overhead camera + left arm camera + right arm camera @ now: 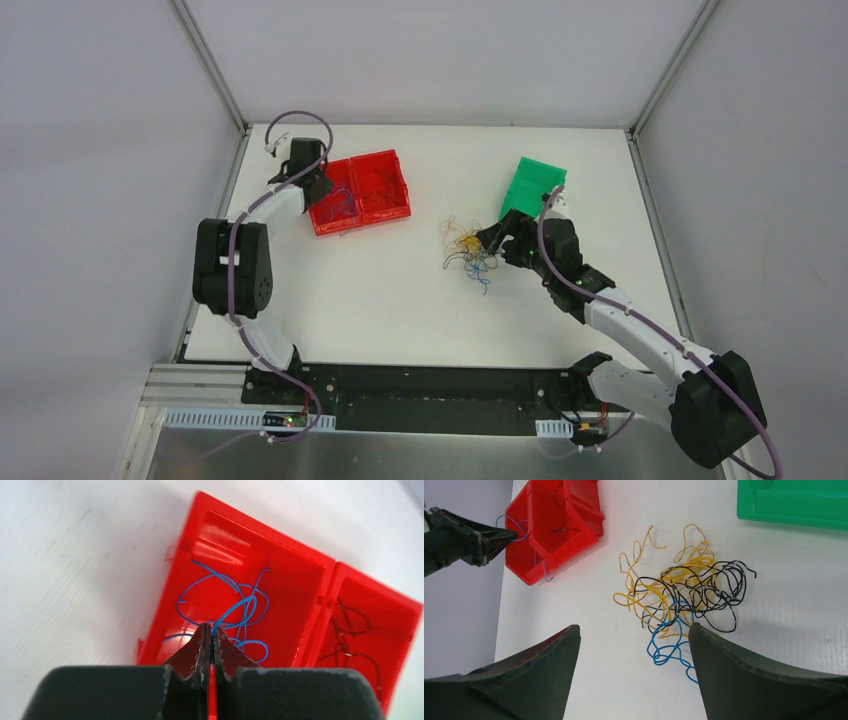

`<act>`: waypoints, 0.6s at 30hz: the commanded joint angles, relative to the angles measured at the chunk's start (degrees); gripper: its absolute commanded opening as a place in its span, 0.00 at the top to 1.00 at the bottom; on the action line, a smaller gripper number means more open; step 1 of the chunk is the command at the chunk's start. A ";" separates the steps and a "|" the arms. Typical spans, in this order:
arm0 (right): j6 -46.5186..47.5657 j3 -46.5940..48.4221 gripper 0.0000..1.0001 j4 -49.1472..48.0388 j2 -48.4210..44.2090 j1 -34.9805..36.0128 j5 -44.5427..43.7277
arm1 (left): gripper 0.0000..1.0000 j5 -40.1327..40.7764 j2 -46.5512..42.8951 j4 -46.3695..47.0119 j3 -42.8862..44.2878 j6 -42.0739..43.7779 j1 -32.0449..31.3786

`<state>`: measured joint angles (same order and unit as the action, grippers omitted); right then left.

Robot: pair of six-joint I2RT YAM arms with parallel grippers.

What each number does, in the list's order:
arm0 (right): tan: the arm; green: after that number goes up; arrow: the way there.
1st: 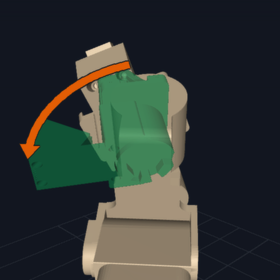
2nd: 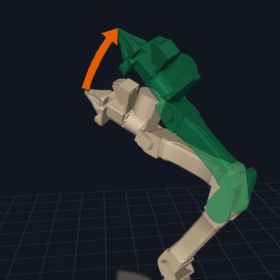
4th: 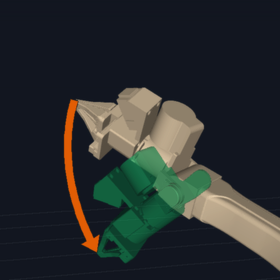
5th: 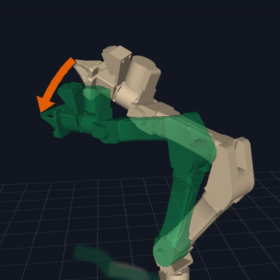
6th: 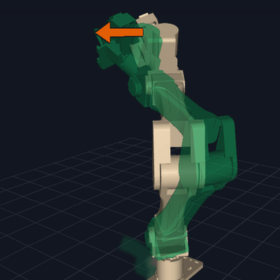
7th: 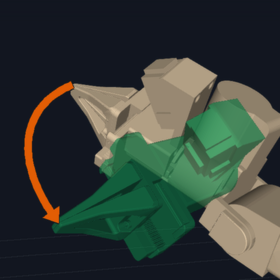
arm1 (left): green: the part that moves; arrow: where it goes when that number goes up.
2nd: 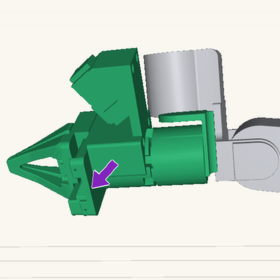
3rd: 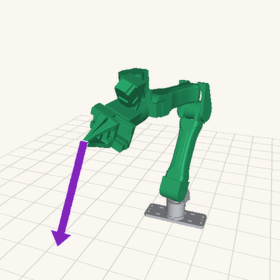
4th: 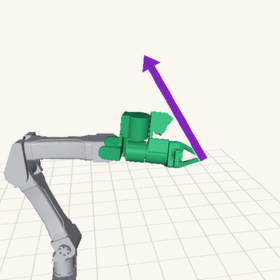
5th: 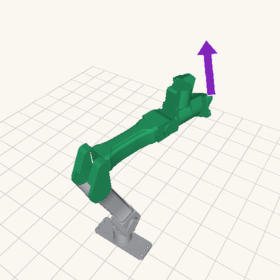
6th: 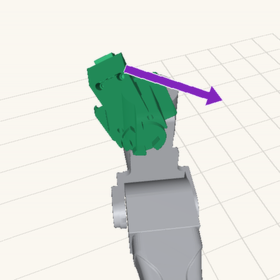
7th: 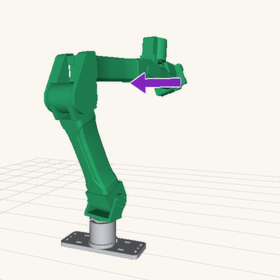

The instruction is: Untangle the cables

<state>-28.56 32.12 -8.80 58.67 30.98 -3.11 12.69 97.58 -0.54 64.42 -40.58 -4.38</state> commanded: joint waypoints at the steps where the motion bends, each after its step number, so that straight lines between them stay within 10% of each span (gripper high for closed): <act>1: -0.67 0.76 0.17 -2.59 0.50 -0.17 0.40 | 1.00 8.72 6.62 -10.67 8.07 6.96 -4.09; 11: -0.97 0.38 0.17 -2.65 -0.47 -0.70 0.35 | 0.99 5.80 16.27 -12.95 12.95 7.95 -4.32; 18: -1.06 0.14 0.17 -2.70 -1.13 -0.93 0.47 | 0.69 4.75 7.77 -12.98 11.12 8.10 -4.32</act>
<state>-29.12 32.12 -8.84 58.89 30.50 -2.92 17.08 112.92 -11.44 75.99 -33.15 -9.28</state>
